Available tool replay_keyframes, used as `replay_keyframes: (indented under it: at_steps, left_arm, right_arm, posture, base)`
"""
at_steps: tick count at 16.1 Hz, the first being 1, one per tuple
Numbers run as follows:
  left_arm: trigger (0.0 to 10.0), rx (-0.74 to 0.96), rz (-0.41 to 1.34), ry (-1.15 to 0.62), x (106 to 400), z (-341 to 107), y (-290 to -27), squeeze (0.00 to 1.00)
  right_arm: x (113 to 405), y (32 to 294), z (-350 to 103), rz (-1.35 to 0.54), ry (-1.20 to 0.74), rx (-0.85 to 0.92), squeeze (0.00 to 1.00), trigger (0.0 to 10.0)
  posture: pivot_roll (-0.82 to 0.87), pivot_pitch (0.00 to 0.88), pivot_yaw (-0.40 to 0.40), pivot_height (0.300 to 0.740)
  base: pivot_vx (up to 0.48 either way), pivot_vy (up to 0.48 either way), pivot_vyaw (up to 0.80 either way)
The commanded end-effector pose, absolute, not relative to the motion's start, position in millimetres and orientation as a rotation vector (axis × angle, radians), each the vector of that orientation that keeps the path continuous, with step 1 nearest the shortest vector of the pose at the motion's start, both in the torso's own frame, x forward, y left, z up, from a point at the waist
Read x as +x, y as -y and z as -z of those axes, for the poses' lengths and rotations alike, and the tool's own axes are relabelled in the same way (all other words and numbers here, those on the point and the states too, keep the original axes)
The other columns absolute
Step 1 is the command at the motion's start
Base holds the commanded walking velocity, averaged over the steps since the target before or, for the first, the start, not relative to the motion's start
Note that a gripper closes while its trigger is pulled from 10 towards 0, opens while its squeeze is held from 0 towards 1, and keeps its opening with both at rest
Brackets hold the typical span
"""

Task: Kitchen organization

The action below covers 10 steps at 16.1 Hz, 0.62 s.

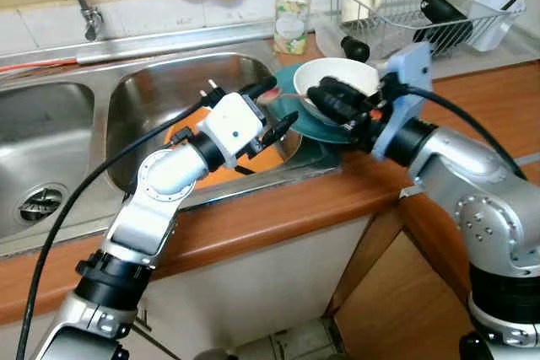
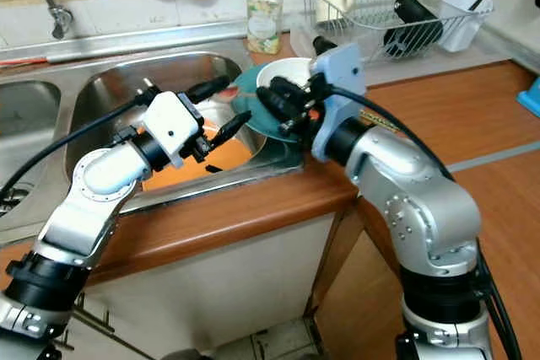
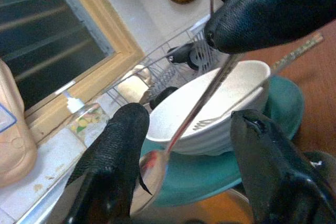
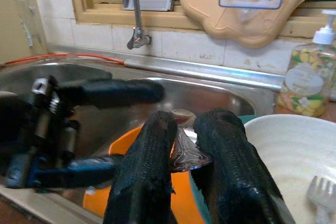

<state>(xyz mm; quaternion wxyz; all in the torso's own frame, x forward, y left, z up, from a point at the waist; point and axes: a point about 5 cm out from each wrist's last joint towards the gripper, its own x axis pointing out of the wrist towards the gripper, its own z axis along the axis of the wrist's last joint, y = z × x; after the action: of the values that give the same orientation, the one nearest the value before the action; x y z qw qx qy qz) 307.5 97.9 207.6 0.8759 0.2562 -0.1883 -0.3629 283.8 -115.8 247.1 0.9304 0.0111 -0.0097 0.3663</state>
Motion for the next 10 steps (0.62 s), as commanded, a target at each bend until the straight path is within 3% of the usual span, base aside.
replay_keyframes:
  at_steps: [1,10]
  left_arm:
    - [0.0,0.57,0.758,0.401,310,-208,-96,0.0]
    - [0.0,0.685,0.761,0.418,323,-208,-93,0.0]
  right_arm:
    - [279,109,-253,-0.788,0.038,0.021,0.0,0.0]
    - [277,100,-251,-0.792,0.029,0.034,0.0,0.0]
  posture:
    - [-0.06,0.0,0.042,0.74]
    - [-0.05,0.0,0.047,0.74]
  base:
    - [0.0,0.0,0.0]
    - [0.0,0.0,0.0]
